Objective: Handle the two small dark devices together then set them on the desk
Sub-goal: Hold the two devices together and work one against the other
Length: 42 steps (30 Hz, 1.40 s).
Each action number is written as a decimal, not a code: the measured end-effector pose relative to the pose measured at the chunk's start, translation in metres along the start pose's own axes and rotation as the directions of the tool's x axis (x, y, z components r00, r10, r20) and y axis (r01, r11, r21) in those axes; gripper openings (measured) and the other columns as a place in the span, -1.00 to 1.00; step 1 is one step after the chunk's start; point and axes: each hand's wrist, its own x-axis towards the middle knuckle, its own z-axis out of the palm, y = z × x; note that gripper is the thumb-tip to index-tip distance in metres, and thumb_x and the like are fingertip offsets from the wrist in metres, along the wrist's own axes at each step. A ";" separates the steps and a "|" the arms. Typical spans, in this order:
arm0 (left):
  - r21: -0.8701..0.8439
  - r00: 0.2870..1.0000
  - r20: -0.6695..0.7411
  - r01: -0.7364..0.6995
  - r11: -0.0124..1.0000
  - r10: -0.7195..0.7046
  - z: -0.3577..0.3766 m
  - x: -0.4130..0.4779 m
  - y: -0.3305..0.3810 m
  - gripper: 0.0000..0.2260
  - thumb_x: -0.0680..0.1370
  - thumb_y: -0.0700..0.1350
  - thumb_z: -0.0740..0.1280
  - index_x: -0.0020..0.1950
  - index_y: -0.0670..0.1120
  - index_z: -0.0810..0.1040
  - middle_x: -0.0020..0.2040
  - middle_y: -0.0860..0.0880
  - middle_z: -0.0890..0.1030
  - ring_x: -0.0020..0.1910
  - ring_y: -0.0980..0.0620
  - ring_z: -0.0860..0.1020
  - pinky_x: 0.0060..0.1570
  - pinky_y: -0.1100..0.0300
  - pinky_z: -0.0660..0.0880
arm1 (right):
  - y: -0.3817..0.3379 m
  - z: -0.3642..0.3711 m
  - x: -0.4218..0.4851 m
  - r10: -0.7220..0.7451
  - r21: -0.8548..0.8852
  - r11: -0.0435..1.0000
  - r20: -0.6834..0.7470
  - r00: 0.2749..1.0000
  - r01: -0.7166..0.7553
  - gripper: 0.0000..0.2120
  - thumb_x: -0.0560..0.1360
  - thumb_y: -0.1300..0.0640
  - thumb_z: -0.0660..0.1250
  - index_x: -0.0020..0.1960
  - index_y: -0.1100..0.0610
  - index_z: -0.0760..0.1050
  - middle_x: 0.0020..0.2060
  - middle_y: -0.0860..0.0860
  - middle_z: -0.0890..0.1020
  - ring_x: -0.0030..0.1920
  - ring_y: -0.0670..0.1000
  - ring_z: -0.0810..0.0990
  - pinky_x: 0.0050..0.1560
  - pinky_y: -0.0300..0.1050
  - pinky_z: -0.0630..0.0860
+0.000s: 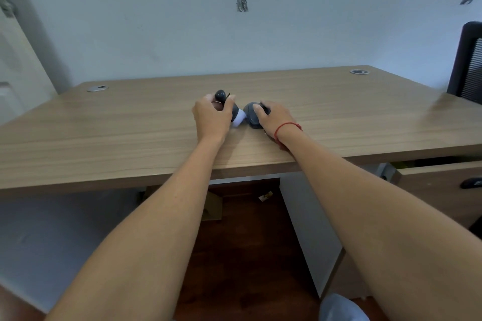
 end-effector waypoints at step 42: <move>0.066 0.982 0.156 -0.116 0.991 0.105 0.005 -0.001 0.002 -0.63 0.41 0.03 0.45 -0.36 -0.19 0.40 -0.40 -0.16 0.48 -0.26 -0.25 0.63 -0.24 -0.12 0.54 | -0.004 0.000 -0.004 0.012 0.013 1.000 -0.029 1.000 -0.012 -0.57 0.61 -0.09 0.10 0.38 0.08 0.43 0.32 0.10 0.54 0.33 0.17 0.48 0.35 0.10 0.39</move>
